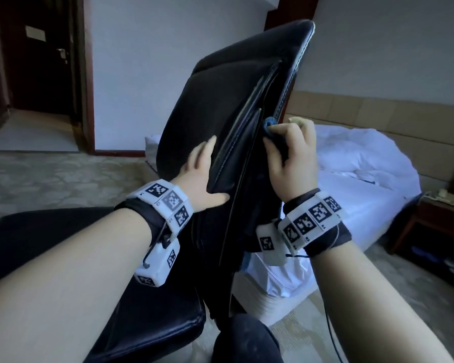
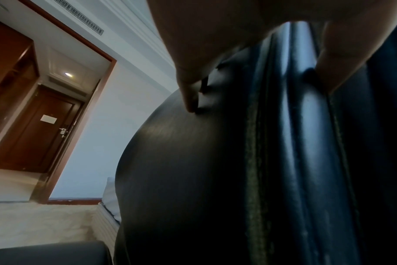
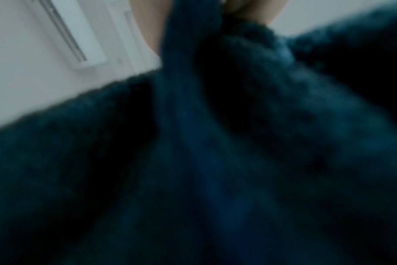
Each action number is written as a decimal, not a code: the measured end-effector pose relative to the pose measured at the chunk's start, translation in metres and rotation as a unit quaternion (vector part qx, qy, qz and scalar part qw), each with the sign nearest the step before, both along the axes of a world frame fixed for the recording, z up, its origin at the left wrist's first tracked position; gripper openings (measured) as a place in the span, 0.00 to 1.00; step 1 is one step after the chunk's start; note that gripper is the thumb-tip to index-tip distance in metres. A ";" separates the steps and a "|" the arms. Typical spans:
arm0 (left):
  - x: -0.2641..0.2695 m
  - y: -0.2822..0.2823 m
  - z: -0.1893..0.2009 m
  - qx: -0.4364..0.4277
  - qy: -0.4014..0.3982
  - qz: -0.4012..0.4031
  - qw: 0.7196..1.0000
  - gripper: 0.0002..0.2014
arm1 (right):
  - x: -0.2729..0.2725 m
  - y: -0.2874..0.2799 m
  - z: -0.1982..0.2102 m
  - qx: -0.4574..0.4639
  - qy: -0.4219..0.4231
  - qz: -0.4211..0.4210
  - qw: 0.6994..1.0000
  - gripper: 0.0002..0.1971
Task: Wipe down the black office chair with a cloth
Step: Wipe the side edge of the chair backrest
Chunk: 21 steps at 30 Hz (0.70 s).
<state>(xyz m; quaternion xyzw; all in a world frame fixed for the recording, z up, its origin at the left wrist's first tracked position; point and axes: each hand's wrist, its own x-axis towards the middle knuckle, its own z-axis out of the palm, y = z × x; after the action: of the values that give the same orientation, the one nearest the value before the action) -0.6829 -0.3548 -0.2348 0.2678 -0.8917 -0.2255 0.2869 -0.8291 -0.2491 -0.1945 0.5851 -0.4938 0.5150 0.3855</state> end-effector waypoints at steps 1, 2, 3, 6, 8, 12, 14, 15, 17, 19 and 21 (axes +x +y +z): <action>-0.002 -0.001 -0.002 0.000 0.007 0.000 1.000 0.55 | -0.002 -0.004 -0.006 -0.006 -0.007 0.007 1.000 0.05; -0.003 -0.003 -0.004 -0.001 0.017 0.001 1.000 0.55 | -0.006 -0.006 -0.014 -0.005 -0.013 0.017 1.000 0.05; -0.004 -0.004 -0.005 -0.001 0.026 0.001 1.000 0.55 | -0.010 -0.007 -0.022 0.004 -0.018 0.030 0.999 0.06; -0.008 -0.005 -0.007 -0.008 0.043 0.003 0.999 0.55 | -0.023 -0.005 -0.031 0.042 -0.008 0.064 0.997 0.05; -0.011 -0.005 -0.005 -0.010 0.043 0.009 0.999 0.55 | -0.029 -0.003 -0.019 0.033 0.019 0.061 0.997 0.04; -0.014 -0.008 -0.007 -0.032 0.045 0.023 0.998 0.56 | -0.035 -0.011 0.004 -0.008 0.046 0.060 0.997 0.03; -0.014 -0.010 -0.008 -0.035 0.049 0.023 0.998 0.56 | -0.031 -0.011 -0.010 0.015 0.055 0.076 0.995 0.06; -0.014 -0.011 -0.008 -0.038 0.049 0.021 0.998 0.56 | -0.031 -0.010 -0.021 0.037 0.061 0.078 0.994 0.07; -0.014 -0.012 -0.008 -0.050 0.046 0.019 0.997 0.57 | -0.033 -0.006 -0.041 0.089 0.073 0.074 0.991 0.07; -0.014 -0.014 -0.007 -0.060 0.037 0.025 0.997 0.56 | -0.037 0.000 -0.043 0.126 0.099 0.063 0.985 0.06; -0.014 -0.015 -0.006 -0.066 0.030 0.033 0.997 0.56 | -0.039 0.002 -0.026 0.114 0.127 0.047 0.984 0.07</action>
<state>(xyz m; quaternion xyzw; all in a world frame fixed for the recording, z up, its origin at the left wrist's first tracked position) -0.6964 -0.3700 -0.2405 0.2707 -0.8863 -0.1642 0.3381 -0.8680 -0.2471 -0.2207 0.7085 -0.4680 0.3945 0.3513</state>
